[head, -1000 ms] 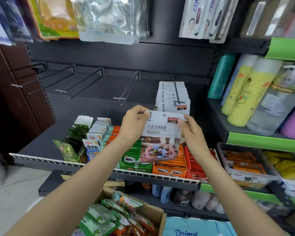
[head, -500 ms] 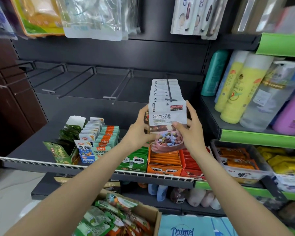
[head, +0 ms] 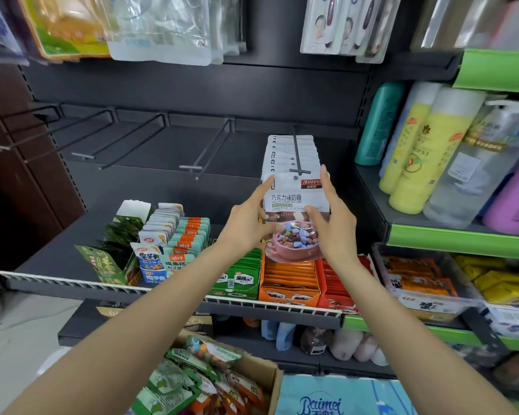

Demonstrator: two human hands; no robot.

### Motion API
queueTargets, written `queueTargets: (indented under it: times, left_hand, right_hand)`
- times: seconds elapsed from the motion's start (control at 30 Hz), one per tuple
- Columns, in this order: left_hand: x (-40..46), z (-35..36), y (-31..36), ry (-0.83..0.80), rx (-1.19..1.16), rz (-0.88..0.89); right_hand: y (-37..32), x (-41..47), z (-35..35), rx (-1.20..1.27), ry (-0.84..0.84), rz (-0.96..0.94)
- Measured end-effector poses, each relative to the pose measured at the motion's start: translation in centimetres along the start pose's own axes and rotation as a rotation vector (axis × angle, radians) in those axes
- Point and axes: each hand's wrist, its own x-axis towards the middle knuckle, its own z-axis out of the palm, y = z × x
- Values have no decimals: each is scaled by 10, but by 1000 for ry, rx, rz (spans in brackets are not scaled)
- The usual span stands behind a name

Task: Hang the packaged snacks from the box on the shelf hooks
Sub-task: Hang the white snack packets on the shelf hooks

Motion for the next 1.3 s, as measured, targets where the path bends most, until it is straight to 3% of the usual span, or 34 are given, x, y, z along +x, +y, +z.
queueTargets:
  times: [0.23,0.4,0.53,0.93,1.17,1.3]
  left_hand:
    - [6,2,-4,16,114,-13]
    - [17,5,-11,124,491,19]
    - [20,10,-14,199,653,18]
    - [-6,9,-21,279,502,95]
    - [-79,-26,-56,208,398,139]
    - [-127,-52,-100,71,388,35]
  right_hand:
    - [6,6,-1,-184,-84,22]
    - [5,8,4,-313,-161,55]
    - [8,8,11,-414,-152,44]
    - [-7,-20,16,-471,-11,-25]
    - [-38,-91,36,-221,-280,33]
    - [-46,-147,72,-219,-430,160]
